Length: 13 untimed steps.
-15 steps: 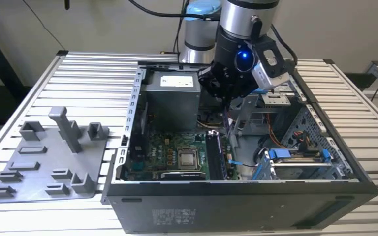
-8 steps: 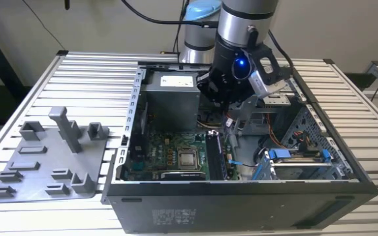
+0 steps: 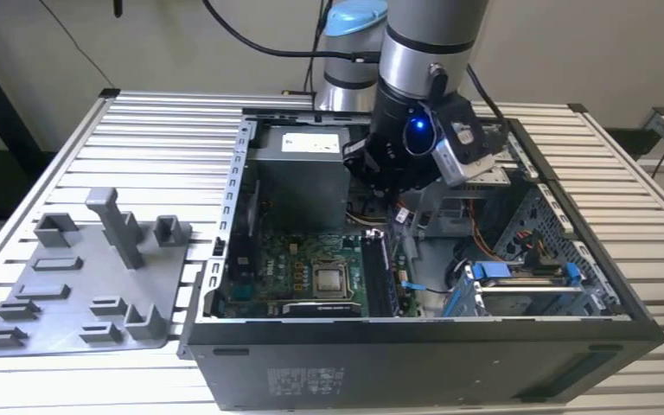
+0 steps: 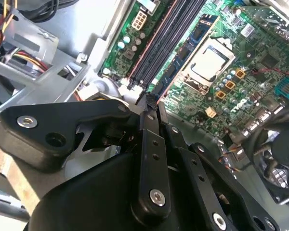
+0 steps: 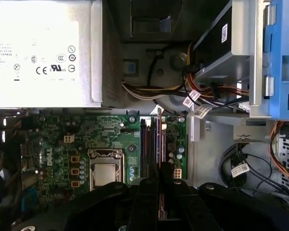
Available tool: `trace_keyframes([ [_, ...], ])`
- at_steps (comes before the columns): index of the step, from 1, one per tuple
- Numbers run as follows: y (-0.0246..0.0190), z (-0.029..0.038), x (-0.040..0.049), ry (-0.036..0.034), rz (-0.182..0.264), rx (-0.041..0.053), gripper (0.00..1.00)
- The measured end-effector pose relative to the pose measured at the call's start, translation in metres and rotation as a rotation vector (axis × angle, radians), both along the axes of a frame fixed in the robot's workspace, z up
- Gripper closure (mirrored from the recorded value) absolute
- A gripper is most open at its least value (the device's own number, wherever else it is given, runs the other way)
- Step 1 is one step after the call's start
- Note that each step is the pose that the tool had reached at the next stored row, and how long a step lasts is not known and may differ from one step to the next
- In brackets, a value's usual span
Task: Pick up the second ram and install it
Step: 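Insert the second ram into the second slot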
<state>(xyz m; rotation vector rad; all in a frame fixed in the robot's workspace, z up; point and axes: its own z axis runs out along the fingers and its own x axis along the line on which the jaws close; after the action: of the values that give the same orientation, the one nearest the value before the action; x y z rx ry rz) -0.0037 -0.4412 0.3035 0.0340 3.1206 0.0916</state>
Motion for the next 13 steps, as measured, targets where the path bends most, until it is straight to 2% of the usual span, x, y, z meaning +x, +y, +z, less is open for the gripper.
trace_keyframes([
  [8,-0.0017,-0.0146,-0.0041,0.0,0.007,0.0001,0.86],
  [13,-0.0044,-0.0237,-0.0083,0.0004,0.017,0.0002,0.86],
])
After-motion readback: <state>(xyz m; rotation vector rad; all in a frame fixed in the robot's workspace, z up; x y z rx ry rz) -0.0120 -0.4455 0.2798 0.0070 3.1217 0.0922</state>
